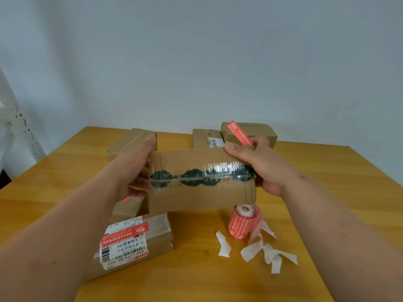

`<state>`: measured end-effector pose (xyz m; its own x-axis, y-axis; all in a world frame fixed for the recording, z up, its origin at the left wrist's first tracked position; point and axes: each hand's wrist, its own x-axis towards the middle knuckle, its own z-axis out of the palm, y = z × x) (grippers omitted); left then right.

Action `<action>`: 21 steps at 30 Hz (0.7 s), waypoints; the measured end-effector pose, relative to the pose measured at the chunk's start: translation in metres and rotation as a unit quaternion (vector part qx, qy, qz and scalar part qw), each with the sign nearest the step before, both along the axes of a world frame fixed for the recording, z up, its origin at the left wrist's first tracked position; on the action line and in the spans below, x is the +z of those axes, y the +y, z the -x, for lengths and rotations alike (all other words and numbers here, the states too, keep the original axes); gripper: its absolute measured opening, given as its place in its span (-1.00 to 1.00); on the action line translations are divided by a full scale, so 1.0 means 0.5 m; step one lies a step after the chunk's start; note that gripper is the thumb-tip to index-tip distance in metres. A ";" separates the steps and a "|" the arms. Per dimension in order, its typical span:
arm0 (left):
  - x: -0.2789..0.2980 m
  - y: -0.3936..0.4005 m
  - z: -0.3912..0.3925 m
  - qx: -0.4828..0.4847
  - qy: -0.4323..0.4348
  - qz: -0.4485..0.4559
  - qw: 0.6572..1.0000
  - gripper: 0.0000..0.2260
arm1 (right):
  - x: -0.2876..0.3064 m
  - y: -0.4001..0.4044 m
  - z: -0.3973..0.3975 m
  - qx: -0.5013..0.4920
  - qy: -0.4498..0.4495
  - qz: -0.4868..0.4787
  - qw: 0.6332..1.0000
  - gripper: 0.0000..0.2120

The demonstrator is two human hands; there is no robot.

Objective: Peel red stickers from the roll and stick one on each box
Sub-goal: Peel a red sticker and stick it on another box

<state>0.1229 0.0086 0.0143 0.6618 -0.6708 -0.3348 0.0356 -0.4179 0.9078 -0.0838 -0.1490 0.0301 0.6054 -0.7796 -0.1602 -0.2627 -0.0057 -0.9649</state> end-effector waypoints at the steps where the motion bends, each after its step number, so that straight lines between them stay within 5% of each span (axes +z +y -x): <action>1: 0.002 -0.001 0.002 -0.005 -0.009 0.001 1.000 -0.29 | -0.003 -0.005 -0.005 -0.024 0.020 -0.007 0.999 -0.21; 9: -0.021 -0.020 0.002 -0.042 -0.098 -0.090 0.990 -0.33 | -0.026 -0.033 -0.034 -0.119 0.041 -0.064 0.990 -0.40; 13: -0.036 -0.037 -0.009 -0.045 -0.259 -0.129 0.956 -0.29 | -0.027 -0.037 -0.038 -0.165 0.069 0.118 0.977 -0.72; 18: -0.023 -0.053 0.001 0.013 -0.342 0.041 0.939 -0.72 | 0.024 -0.001 -0.048 -0.077 0.013 0.253 0.964 -0.77; 21: 0.013 -0.058 0.026 0.001 -0.287 0.114 0.951 -0.71 | 0.028 0.017 -0.073 0.024 0.071 0.264 0.961 -0.78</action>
